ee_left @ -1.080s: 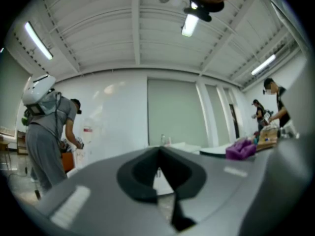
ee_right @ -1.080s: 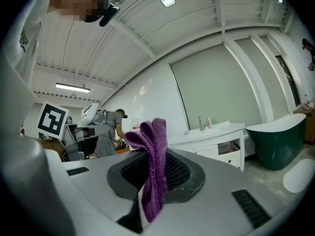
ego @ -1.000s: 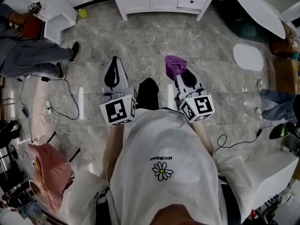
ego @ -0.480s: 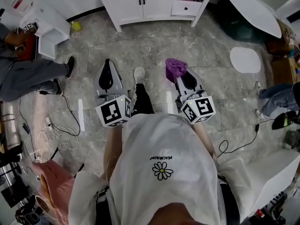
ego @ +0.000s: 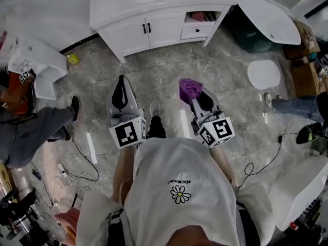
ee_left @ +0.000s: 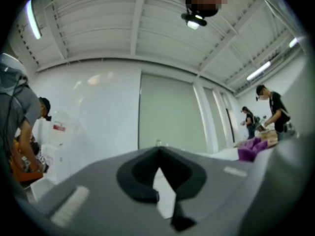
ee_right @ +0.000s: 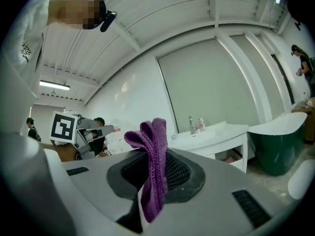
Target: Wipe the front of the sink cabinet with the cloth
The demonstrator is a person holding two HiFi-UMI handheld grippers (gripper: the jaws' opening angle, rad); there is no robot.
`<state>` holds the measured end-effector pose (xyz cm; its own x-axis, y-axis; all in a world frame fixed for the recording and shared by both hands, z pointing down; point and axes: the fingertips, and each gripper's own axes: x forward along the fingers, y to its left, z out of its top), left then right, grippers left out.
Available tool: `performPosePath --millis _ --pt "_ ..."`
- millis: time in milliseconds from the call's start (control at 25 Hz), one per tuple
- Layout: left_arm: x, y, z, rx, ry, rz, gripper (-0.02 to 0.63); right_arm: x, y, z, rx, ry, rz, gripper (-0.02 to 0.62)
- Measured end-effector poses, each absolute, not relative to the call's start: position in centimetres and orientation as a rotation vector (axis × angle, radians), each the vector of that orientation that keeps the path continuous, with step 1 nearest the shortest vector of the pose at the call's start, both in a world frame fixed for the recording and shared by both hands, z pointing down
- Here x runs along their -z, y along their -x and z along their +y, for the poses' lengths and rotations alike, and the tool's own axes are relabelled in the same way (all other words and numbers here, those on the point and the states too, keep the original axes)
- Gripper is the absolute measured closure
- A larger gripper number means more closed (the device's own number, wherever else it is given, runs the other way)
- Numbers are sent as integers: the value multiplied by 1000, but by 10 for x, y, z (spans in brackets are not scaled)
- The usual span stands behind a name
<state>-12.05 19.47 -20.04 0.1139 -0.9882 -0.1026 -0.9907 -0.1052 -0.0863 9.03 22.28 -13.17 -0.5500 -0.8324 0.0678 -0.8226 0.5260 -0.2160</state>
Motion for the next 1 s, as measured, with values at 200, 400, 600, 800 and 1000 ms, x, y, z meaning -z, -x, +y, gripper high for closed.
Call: performPosePath --millis 200,400,600,800,1000 --pt "203 151 95 -39 2294 1950 600 155 -60 115 345 1527 2634 535" --pt "206 178 18 -61 2316 1921 601 177 -24 32 324 1544 2595 535" --pt "199 184 -21 -85 2321 1988 601 175 -6 -8 345 1512 2638 535" --pt "201 174 -42 -111 2294 2021 600 166 -2 -40 330 1477 2671 535" --pt "204 160 -53 -103 2302 2032 601 176 -10 -53 268 1441 2685 535"
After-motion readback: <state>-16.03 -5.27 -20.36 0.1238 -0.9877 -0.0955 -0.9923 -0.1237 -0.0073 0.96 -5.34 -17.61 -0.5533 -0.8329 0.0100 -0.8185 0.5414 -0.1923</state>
